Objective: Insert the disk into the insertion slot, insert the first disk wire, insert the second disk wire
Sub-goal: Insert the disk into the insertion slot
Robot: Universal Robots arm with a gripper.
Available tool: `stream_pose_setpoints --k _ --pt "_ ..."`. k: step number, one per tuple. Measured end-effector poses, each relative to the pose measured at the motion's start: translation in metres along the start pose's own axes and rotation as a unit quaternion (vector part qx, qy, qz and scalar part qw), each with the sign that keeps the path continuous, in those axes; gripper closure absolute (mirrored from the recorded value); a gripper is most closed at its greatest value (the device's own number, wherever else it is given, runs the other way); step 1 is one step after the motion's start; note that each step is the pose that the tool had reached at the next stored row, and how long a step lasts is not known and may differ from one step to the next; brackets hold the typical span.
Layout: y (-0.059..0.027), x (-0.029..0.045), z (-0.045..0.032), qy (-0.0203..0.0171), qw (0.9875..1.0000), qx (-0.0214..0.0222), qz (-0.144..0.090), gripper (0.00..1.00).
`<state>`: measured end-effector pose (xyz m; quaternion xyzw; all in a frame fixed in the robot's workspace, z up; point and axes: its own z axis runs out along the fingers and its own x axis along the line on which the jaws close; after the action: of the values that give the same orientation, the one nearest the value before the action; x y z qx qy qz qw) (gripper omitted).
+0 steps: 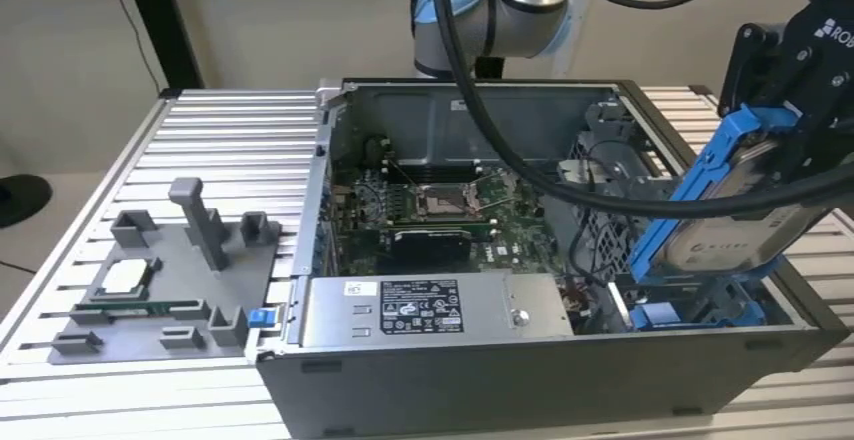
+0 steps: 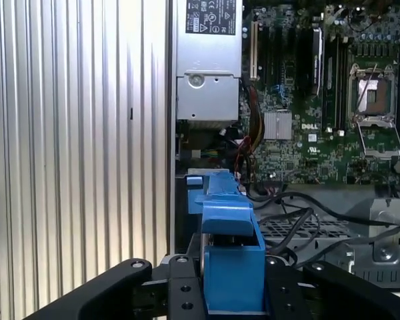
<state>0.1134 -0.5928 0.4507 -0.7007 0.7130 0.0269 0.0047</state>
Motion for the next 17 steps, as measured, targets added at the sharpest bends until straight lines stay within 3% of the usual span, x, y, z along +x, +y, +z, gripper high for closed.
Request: stream_pose_setpoints --k 13,17 --pt "-0.0042 0.0002 0.0121 -0.0003 1.0 0.0001 -0.001 1.0" --pt "-0.0047 -0.0012 0.0143 -0.0003 1.0 0.002 -0.002 1.0"
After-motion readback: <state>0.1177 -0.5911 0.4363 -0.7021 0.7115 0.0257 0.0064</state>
